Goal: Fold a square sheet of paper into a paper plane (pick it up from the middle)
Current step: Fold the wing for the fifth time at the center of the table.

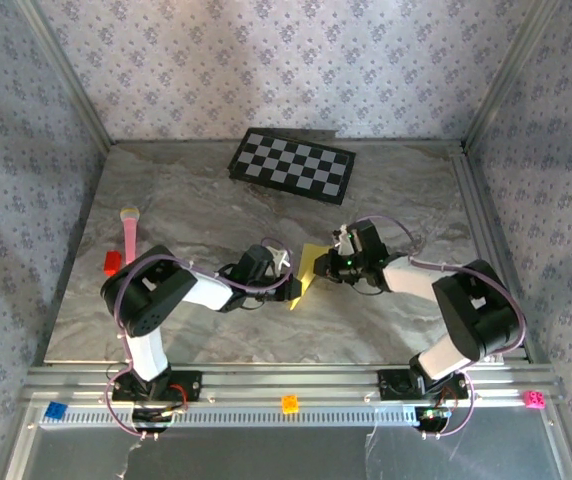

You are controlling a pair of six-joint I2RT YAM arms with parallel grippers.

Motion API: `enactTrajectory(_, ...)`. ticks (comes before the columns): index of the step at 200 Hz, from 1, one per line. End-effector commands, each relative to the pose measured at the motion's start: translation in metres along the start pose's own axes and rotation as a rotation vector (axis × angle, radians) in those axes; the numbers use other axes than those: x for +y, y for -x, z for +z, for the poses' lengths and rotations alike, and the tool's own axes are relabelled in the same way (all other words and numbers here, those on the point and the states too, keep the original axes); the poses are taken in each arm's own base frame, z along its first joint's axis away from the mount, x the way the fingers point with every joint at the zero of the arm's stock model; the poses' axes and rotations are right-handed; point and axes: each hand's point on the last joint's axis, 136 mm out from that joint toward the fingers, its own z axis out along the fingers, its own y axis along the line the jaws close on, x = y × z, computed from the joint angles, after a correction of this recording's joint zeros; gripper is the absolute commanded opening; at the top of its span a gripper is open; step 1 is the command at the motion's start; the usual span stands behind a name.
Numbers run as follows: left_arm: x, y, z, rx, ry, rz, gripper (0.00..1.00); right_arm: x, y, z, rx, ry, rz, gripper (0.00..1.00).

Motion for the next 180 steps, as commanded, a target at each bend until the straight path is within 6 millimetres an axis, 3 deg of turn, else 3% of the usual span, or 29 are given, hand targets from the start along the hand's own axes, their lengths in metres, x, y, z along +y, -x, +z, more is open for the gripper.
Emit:
enactTrajectory(1,0.005,-0.005,0.006,0.018,-0.003,-0.032,0.00,0.007,0.008,0.005,0.002,0.035,-0.014,0.11)
enactTrajectory(180,0.031,-0.012,0.004,0.014,0.040,-0.168,0.00,-0.006,0.021,0.018,0.001,0.049,0.032,0.12)
